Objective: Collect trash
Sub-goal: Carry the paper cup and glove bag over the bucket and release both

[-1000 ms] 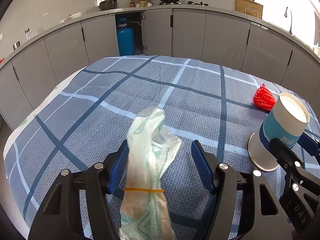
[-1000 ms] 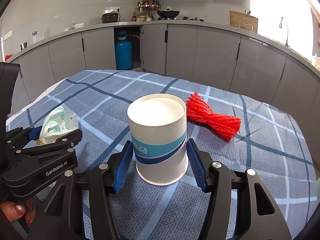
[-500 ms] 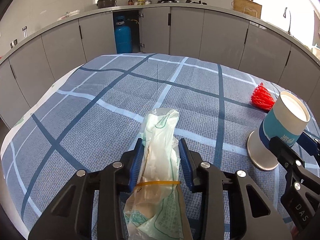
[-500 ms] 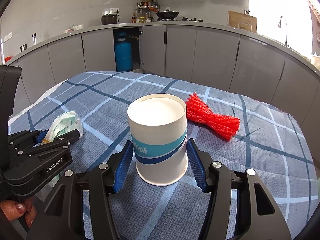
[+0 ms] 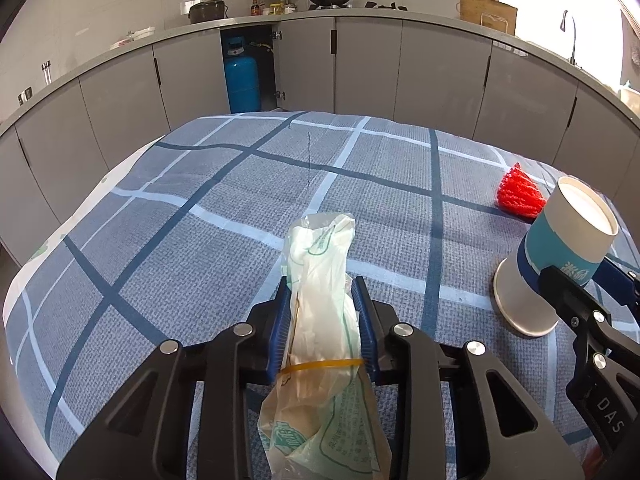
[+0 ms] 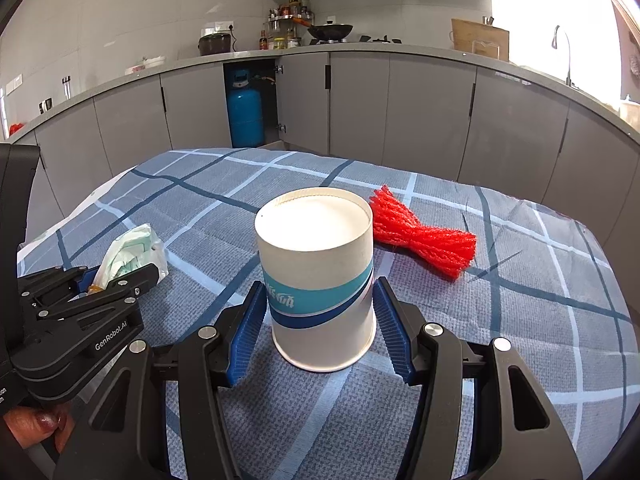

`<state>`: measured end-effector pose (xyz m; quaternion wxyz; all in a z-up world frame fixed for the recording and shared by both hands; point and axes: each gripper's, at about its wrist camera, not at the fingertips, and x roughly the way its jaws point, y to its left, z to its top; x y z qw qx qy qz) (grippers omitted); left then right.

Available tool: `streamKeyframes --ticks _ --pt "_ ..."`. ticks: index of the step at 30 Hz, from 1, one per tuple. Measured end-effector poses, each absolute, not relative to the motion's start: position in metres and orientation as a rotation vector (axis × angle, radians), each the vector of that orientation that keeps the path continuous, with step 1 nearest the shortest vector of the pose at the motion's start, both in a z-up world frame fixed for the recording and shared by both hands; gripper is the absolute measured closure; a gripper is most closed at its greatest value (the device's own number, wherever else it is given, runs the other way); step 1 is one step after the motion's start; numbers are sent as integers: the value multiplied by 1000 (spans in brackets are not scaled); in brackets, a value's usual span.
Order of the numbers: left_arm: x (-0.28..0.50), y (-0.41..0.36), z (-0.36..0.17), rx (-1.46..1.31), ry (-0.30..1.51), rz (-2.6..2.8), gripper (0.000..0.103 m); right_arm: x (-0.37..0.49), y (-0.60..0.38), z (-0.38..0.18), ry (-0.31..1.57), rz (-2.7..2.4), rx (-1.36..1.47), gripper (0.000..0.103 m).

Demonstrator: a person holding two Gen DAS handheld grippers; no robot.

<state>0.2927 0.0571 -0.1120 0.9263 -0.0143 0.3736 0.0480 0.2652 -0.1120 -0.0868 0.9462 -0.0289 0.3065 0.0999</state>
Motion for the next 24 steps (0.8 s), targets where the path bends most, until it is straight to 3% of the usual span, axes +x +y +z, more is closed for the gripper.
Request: streamKeyframes --ticks 24 --pt "279 57 -102 -27 683 106 73 258 -122 -81 570 193 -39 48"
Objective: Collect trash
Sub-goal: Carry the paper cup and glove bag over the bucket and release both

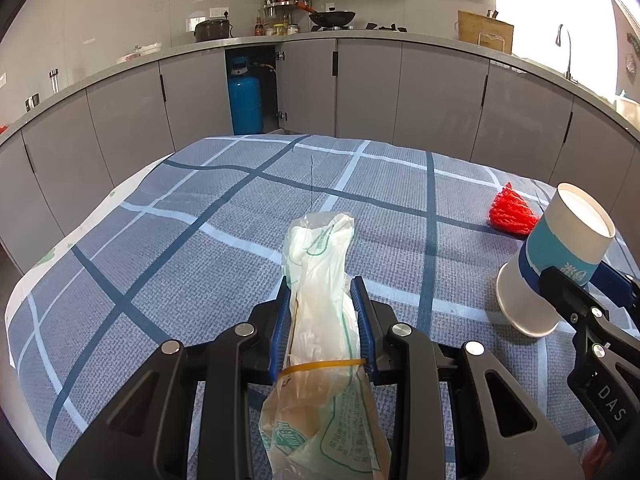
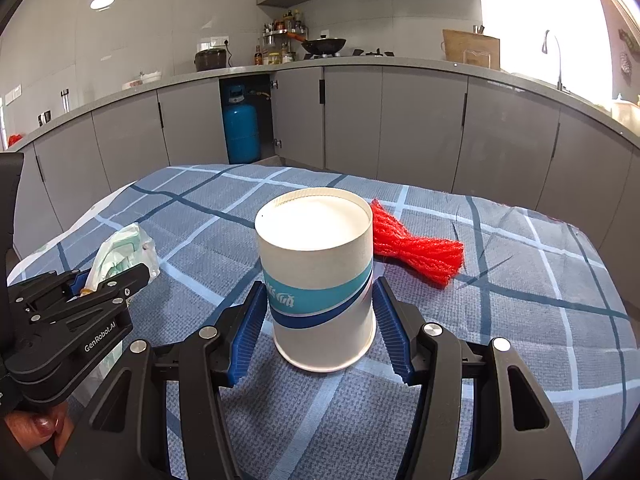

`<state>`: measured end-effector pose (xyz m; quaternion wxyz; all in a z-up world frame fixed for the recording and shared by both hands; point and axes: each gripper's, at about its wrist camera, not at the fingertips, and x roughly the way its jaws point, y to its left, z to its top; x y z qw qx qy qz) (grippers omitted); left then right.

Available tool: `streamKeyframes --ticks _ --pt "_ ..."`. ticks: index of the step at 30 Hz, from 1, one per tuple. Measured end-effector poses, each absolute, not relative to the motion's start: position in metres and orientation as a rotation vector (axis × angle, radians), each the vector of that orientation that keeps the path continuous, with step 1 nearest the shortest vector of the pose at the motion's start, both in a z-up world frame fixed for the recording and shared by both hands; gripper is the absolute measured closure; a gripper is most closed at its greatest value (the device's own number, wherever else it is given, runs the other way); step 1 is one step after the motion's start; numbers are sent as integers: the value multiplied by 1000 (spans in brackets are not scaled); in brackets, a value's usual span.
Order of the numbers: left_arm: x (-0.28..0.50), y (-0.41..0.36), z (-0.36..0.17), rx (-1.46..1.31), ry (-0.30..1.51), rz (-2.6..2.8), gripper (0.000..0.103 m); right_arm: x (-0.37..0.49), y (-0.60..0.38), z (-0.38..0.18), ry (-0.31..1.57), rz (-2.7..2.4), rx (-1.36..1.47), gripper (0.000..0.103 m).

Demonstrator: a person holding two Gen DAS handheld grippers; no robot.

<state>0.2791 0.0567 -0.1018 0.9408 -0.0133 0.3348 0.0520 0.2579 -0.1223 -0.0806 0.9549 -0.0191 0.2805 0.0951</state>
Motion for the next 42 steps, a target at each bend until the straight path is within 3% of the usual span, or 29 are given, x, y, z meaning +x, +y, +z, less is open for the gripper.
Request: streamKeyframes --ticks 20,34,42 --pt "273 30 -97 -1 662 67 73 245 -158 -77 573 157 -25 48" --pt "262 -55 -89 47 644 -78 73 216 -232 -68 549 50 13 48" --pt "243 -142 -75 85 613 -260 73 180 -310 -53 528 -87 51 48"
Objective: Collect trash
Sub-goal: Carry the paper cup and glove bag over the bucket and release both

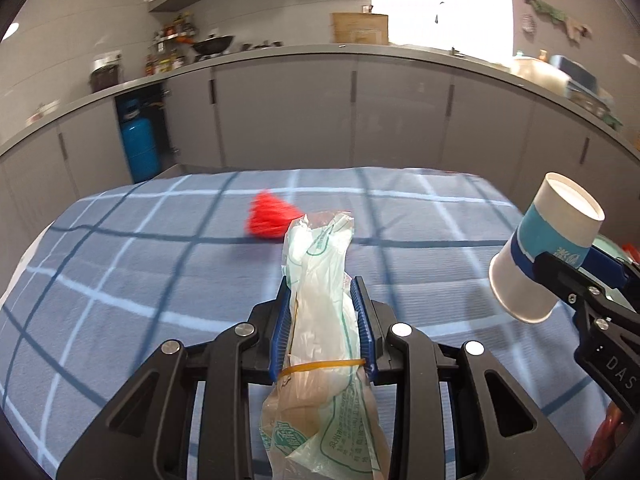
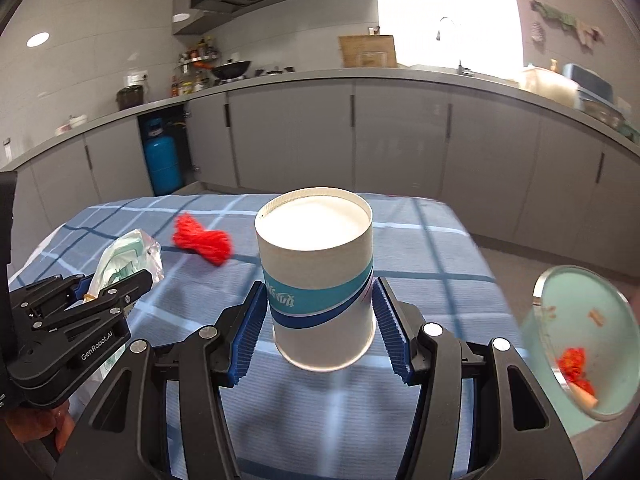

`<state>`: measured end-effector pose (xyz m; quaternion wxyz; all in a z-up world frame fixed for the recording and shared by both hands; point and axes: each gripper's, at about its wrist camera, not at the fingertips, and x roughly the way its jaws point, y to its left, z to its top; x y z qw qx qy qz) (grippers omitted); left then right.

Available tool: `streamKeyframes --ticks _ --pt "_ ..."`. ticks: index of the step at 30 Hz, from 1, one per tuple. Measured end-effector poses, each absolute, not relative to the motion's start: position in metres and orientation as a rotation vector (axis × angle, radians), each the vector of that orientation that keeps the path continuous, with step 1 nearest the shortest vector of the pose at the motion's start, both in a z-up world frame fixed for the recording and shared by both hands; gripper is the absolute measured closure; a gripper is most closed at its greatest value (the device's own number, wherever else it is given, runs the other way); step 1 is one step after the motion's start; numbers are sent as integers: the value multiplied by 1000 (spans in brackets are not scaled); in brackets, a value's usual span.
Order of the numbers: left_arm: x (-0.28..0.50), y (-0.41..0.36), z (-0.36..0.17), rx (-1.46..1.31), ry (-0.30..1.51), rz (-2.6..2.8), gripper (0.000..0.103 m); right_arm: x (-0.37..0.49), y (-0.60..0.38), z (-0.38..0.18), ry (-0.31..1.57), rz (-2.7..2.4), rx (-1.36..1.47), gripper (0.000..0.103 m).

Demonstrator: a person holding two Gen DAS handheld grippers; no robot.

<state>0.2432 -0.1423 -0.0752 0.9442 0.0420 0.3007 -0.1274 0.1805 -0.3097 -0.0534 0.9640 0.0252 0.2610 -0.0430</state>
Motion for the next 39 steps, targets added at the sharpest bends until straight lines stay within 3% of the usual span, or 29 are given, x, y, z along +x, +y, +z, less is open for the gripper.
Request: streamKeyframes --ticks 20,36,39 --pt "196 -356 -48 207 560 -606 73 100 -496 -59 472 -468 193 48" --pt "200 -470 -72 288 607 -736 72 84 -571 -101 558 -601 335 47" --pt "203 -481 -78 286 627 -761 70 82 -578 -103 557 -614 371 38"
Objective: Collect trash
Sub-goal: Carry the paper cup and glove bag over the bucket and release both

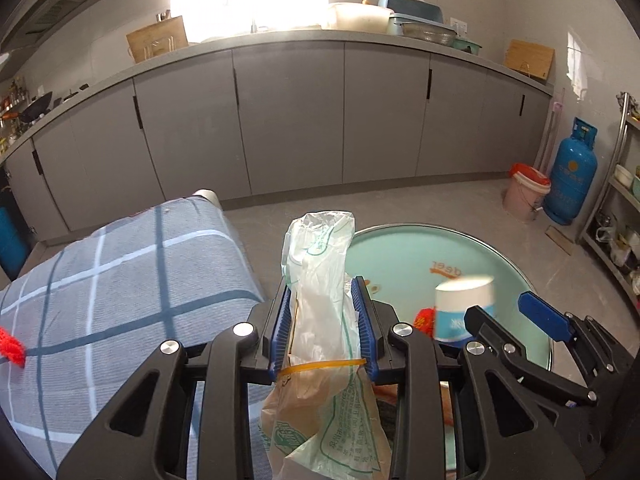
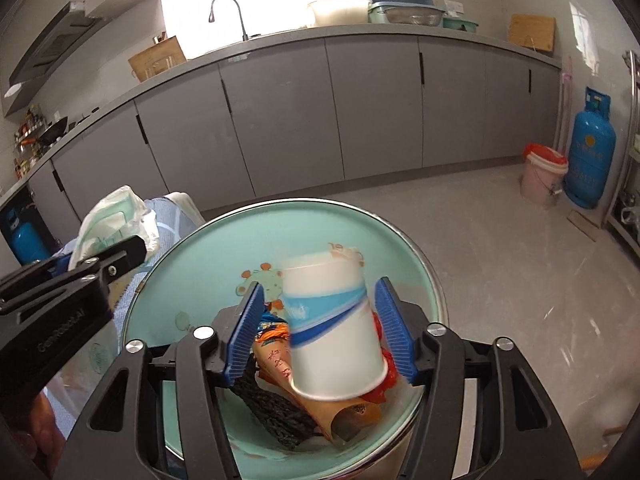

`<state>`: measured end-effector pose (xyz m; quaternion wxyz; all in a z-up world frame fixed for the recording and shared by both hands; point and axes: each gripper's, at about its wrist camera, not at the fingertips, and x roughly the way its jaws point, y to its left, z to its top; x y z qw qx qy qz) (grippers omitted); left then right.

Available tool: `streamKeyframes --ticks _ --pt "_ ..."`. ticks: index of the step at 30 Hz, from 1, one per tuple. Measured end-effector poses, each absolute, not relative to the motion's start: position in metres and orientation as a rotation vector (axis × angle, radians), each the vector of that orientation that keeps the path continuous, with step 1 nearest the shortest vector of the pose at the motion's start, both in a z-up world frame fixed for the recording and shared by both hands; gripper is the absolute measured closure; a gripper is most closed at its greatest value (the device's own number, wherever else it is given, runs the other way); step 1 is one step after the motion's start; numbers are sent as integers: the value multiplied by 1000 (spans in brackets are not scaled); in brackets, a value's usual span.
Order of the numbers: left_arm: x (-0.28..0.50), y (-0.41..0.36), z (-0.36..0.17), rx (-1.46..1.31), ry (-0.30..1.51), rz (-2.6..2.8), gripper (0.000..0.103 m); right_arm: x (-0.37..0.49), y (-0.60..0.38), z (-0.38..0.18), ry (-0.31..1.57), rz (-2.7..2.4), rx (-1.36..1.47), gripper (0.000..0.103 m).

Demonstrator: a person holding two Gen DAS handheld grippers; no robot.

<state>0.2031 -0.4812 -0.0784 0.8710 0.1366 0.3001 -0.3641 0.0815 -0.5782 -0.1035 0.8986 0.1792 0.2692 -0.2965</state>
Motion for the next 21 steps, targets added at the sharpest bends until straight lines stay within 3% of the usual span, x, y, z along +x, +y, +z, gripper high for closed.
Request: streamKeyframes --ticks 2,6,7,12,21 --pt "203 -489 -82 296 644 -785 62 78 -582 -104 550 -626 388 35" --pt "205 -488 -85 292 640 -752 25 69 -588 -101 520 -677 412 35" --pt "206 -486 -84 283 633 -735 21 68 -589 -101 514 -681 421 34" --pt "214 -462 -77 249 608 -657 12 64 -587 -97 485 -687 413 34" --pt "219 -408 -77 206 600 -527 7 70 -567 -87 450 -647 342 32"
